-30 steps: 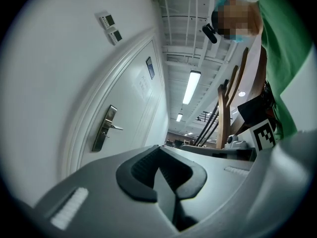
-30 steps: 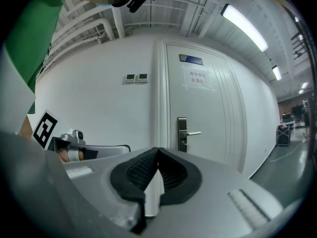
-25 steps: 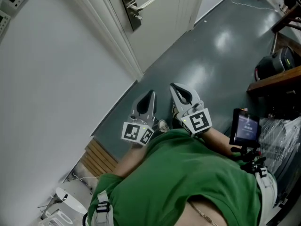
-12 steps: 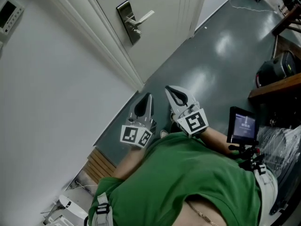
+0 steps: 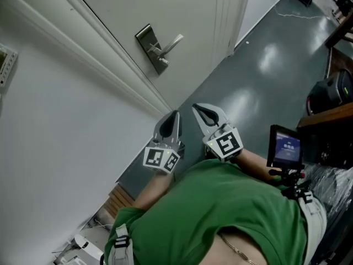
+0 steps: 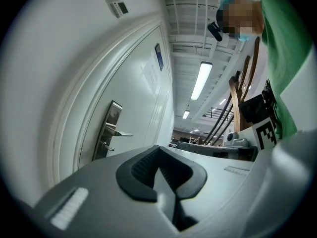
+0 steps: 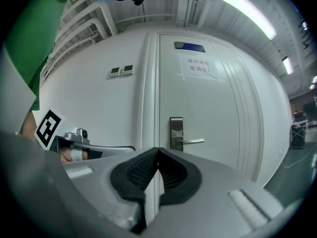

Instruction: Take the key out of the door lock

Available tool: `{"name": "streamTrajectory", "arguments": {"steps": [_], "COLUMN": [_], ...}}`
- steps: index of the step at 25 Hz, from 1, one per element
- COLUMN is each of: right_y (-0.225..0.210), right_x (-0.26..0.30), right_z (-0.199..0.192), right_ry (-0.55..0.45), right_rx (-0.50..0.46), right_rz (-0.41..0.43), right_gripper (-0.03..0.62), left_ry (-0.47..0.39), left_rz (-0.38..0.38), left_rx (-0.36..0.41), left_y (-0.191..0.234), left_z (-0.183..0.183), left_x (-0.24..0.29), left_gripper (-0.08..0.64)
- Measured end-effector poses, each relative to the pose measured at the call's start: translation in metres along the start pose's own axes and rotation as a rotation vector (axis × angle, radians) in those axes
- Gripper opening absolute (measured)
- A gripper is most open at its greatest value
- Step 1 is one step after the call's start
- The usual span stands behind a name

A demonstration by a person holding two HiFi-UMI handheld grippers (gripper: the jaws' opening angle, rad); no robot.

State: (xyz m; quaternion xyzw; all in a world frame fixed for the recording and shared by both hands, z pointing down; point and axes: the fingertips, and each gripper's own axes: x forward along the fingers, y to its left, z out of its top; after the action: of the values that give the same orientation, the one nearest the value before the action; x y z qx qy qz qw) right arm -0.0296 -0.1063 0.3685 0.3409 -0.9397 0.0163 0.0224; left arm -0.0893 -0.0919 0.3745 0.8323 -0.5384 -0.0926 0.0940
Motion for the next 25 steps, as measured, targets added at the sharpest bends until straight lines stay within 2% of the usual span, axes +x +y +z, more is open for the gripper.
{"name": "streamTrajectory", "arguments": {"steps": [8, 13, 16, 25], "right_y": [-0.061, -0.064, -0.080, -0.107], "right_x": [0.066, 0.072, 0.092, 0.134], "right_z": [0.000, 0.002, -0.001, -0.030], "right_ry": [0.004, -0.014, -0.010, 0.052], "right_rx": [0.033, 0.051, 0.076, 0.126], "right_rz": [0.091, 0.117, 0.147, 0.234], "right_gripper": [0.003, 0.003, 0.003, 0.003], "left_ry": [0.056, 0.061, 0.079, 0.129], "left_rz": [0.072, 0.119, 0.160, 0.251], "left_rx": [0.045, 0.076, 0.085, 0.119], "left_y": [0.047, 0.053, 0.071, 0.101], "left_z": [-0.007, 0.004, 0.005, 0.006], "left_x": [0.072, 0.074, 0.093, 0.137], "left_gripper": [0.003, 0.003, 0.003, 0.003]}}
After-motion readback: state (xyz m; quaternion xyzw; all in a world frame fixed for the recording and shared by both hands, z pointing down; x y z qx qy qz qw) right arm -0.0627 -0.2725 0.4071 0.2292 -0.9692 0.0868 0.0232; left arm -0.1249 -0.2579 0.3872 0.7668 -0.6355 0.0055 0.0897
